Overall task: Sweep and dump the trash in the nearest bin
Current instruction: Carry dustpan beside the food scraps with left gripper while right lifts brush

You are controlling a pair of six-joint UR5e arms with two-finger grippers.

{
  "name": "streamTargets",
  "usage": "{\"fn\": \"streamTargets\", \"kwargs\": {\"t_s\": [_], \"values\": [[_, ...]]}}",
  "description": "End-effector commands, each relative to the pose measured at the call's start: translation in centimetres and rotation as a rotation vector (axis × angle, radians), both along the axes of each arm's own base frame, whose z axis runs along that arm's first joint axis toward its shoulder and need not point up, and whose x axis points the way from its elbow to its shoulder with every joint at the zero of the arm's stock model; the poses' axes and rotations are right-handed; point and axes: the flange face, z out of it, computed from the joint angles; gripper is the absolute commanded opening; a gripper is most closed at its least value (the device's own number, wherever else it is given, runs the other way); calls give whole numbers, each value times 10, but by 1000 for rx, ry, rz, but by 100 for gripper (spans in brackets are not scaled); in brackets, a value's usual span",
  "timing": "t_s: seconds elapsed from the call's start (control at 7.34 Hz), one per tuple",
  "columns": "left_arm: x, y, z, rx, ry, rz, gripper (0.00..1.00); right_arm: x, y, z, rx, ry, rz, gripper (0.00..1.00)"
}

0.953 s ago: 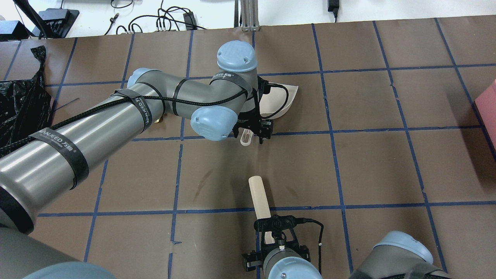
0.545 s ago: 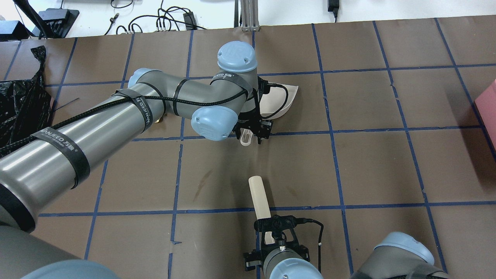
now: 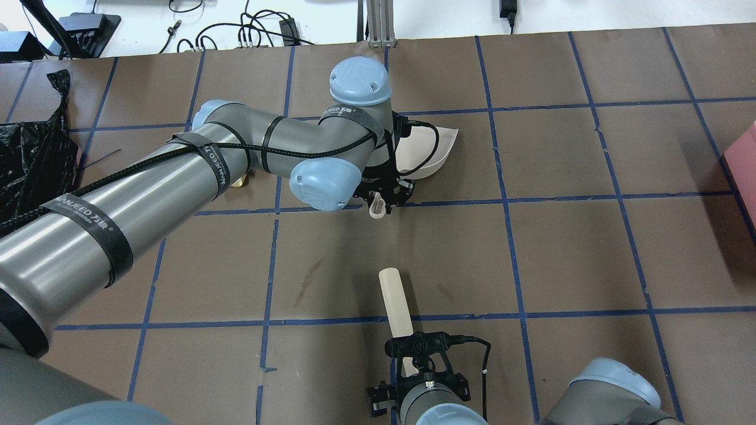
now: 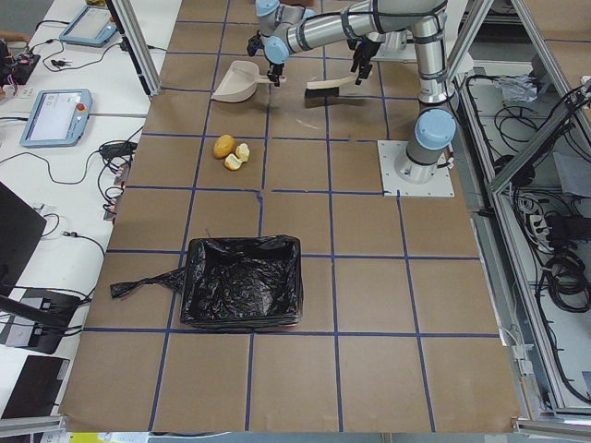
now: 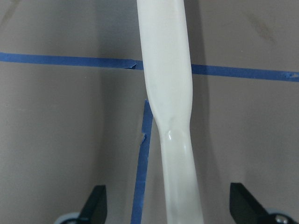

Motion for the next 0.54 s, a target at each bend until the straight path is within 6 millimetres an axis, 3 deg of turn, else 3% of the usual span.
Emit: {"fn": "streamTargets", "kwargs": {"t_s": [0.0, 0.14, 0.27, 0.41], "values": [[17, -15, 19, -35, 12, 30, 10, -3, 5, -6, 1, 3, 3, 94], [52, -37, 46, -75, 25, 55, 9, -2, 5, -5, 0, 1, 3, 95], [86, -47, 69, -85, 28, 22, 9, -2, 4, -6, 2, 1, 2, 89], [111, -47, 88, -82, 20, 8, 8, -2, 4, -5, 0, -1, 3, 76]]}}
